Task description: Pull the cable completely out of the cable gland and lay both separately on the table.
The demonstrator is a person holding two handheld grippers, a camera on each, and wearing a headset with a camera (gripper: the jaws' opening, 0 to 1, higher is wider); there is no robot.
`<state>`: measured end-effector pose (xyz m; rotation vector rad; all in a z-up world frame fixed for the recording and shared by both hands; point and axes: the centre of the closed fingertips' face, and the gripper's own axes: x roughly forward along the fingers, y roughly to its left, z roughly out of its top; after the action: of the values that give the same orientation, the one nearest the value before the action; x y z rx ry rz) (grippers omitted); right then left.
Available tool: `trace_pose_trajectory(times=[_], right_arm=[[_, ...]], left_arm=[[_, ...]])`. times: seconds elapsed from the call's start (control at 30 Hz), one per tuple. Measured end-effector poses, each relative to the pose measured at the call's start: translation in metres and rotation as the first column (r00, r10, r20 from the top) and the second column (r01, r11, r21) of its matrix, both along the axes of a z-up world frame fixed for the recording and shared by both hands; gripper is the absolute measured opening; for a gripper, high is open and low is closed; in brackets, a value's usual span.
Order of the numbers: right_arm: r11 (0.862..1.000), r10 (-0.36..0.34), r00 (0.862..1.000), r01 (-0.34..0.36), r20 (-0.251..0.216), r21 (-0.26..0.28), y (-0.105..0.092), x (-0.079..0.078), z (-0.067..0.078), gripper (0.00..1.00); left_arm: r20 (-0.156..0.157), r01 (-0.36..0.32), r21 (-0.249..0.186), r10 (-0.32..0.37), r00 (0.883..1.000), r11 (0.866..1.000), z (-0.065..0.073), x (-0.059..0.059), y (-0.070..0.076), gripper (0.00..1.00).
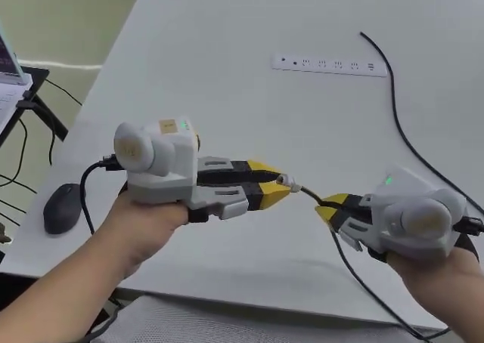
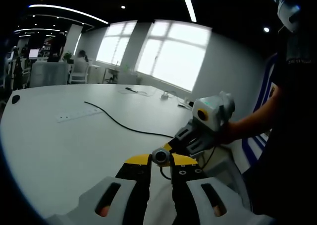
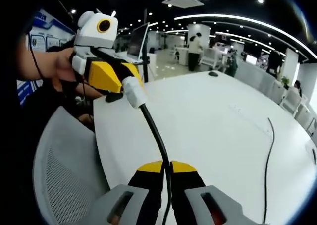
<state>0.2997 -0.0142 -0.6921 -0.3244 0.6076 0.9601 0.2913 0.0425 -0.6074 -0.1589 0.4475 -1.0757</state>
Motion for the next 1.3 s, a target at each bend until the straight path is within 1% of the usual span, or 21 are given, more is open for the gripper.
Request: trace_pose_trajectory(times=[0.17,0.23,0.27,0.37,0.43,0.6,0.73,0.87,1.03,1.23,1.3], right_arm=[[1.000,-0.010,1.000,0.010,-0.013,0.001,-0.008,-0.002,-0.005,0.00],[1.000,-0.006,1.000,0.006,-0.009,-0.002,-0.010,-0.004,-0.007,0.00],[1.000,-0.005,1.000,0.005,-0.007,-0.003,-0.010,-0.004,-0.007,0.00],[1.000,0.003,1.000,-0.002,0.005,-0.025,-0.012,-0.005,-0.010,0.00],[0.999,0.001,1.000,-0.001,-0.001,-0.035,-0.014,-0.005,-0.014,0.00],[0.999,0.000,1.000,0.000,0.001,-0.043,-0.017,-0.006,-0.015,0.00],[0.999,0.002,1.000,-0.001,0.011,-0.049,-0.016,-0.006,-0.012,0.00],[0.999,-0.007,1.000,0.008,0.007,-0.052,-0.015,-0.004,-0.012,0.00],[0.999,-0.034,0.999,0.033,-0.005,-0.036,-0.014,-0.002,-0.007,0.00],[0.998,-0.054,0.999,0.054,0.001,-0.037,-0.009,0.006,0.002,0.00],[0.997,-0.059,0.998,0.059,0.002,-0.039,-0.006,0.009,0.004,0.00]], left_arm=[[-0.003,-0.003,0.002,0.003,1.000,1.000,-0.002,0.002,0.002,0.15],[-0.007,-0.005,0.014,0.005,1.000,1.000,-0.006,0.001,0.004,0.15],[-0.006,-0.004,0.014,0.004,1.000,1.000,-0.006,0.001,0.004,0.15],[-0.005,-0.010,0.011,0.010,1.000,1.000,-0.006,0.001,0.005,0.15],[-0.007,-0.018,0.003,0.018,1.000,1.000,-0.006,0.002,0.007,0.15],[-0.005,-0.027,0.005,0.027,1.000,1.000,-0.006,0.002,0.012,0.15],[-0.011,-0.032,0.007,0.032,0.999,0.999,-0.010,0.001,0.016,0.15],[-0.016,-0.028,0.011,0.028,0.999,1.000,-0.015,-0.001,0.017,0.15],[-0.011,-0.017,0.021,0.017,1.000,1.000,-0.018,-0.003,0.019,0.15],[-0.019,-0.031,0.017,0.031,0.999,0.999,-0.027,-0.003,0.030,0.15],[-0.022,-0.042,0.017,0.042,0.999,0.999,-0.031,-0.003,0.036,0.15]])
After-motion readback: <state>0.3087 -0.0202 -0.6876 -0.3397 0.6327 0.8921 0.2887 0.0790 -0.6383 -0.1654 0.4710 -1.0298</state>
